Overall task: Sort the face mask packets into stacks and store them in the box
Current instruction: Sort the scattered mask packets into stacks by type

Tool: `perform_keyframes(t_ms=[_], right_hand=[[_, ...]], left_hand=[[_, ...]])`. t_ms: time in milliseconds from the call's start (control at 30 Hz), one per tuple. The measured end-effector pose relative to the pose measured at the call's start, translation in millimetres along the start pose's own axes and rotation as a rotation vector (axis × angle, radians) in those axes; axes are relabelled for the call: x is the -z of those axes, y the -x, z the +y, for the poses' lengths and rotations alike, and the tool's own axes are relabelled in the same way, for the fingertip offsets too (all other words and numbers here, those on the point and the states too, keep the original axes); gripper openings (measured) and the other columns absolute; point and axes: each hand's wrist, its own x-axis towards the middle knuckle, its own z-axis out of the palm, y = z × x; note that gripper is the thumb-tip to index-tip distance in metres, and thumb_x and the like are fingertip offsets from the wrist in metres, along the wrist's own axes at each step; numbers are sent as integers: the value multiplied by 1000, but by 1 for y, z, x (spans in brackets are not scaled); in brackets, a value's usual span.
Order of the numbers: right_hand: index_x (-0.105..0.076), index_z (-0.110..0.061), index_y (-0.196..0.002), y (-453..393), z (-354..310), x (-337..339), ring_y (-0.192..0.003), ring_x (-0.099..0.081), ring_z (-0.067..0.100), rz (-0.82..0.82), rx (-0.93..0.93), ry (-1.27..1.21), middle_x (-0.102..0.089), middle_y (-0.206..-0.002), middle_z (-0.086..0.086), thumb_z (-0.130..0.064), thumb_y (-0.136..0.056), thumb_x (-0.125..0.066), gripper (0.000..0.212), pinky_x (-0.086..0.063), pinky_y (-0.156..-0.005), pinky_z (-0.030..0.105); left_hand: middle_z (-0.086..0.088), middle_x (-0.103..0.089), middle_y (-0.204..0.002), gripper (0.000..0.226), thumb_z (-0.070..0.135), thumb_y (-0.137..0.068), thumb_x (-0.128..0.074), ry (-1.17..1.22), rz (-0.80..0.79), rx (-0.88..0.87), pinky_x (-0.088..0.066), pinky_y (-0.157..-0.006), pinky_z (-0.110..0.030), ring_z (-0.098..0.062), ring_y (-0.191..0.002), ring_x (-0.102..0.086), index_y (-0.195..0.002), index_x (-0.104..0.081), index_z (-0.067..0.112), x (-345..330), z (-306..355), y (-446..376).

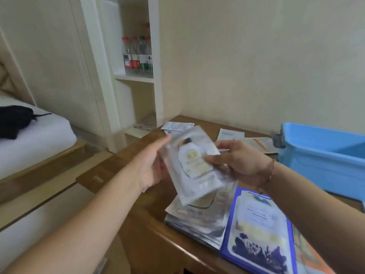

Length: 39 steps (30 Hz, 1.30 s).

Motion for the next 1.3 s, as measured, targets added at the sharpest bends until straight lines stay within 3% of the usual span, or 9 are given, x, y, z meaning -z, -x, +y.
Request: perform_keyframes(t_ms=[200, 333, 500, 733, 833, 900, 1033, 1233, 1300], right_hand=[[-64, -3, -109, 16, 6, -6, -76, -71, 32, 138, 23, -64, -73, -94, 18, -12, -84, -71, 27, -57, -57, 35], [-58, -3, -117, 19, 12, 13, -50, -58, 23, 388, 24, 85, -68, -68, 12, -14, -83, -74, 40, -43, -41, 25], [-29, -19, -146, 27, 32, 17, -40, -55, 19, 389, -81, 389, -69, -62, 14, -14, -78, -79, 85, -45, -40, 26], [-29, -26, -146, 31, 42, 16, -64, -58, 10, 475, -34, 712, -65, -87, 1, -44, -74, -78, 89, -46, -56, 23], [-24, -26, -149, 48, 51, 7, -112, -57, 14, 551, 54, 556, -53, -132, 4, -46, -82, -69, 83, -52, -92, 35], [-10, -25, -154, 62, 55, -13, -143, -26, 15, 526, 99, 430, -17, -159, -4, -46, -89, -60, 84, -30, -116, 42], [14, -18, -152, 60, 70, -48, -145, 21, 9, 466, 105, 499, 24, -159, -7, -36, -100, -42, 79, 8, -118, 27], [17, -9, -151, 58, 84, -50, -145, 26, 20, 380, -125, 735, 28, -158, 5, -35, -102, -32, 74, 10, -119, 34], [13, -9, -152, 59, 87, -46, -144, 27, 21, 386, -189, 946, 21, -160, 6, -46, -100, -24, 74, 10, -120, 43]], left_hand=[[-8, -72, -92, 23, 14, -90, -65, -195, -94, 4, -55, -50, -26, -13, -68, -70, -113, -64, 14, -4, -26, 7], [-6, -74, -92, 38, 9, -86, -70, -395, -95, -72, -52, -52, -26, -15, -77, -70, -122, -60, 17, -8, -26, 7], [-1, -76, -84, 42, 25, -84, -76, -890, -100, -124, -49, -57, -23, -11, -74, -70, -123, -58, 26, -8, -34, 11], [10, -72, -89, 39, 51, -85, -67, -1278, -9, -155, -50, -75, -21, -2, -85, -65, -121, -56, 39, -5, -34, 11], [12, -61, -118, 50, 56, -84, -65, -1066, 43, -142, -51, -93, -29, -4, -106, -58, -128, -55, 33, 1, -37, 7], [7, -56, -133, 62, 53, -84, -65, -772, 10, -36, -45, -107, -37, -10, -120, -54, -137, -51, 24, -3, -41, 8], [0, -61, -133, 71, 52, -82, -68, -600, -60, 34, -43, -107, -34, -14, -122, -57, -141, -48, 17, -16, -46, 5], [4, -56, -135, 60, 23, -94, -62, -537, -110, 69, -49, -63, -7, 7, -87, -60, -148, -36, 13, -29, -49, 6], [2, -58, -137, 56, 21, -94, -62, -565, -137, 79, -54, -67, -13, -1, -91, -66, -145, -42, 17, -30, -48, 7]])
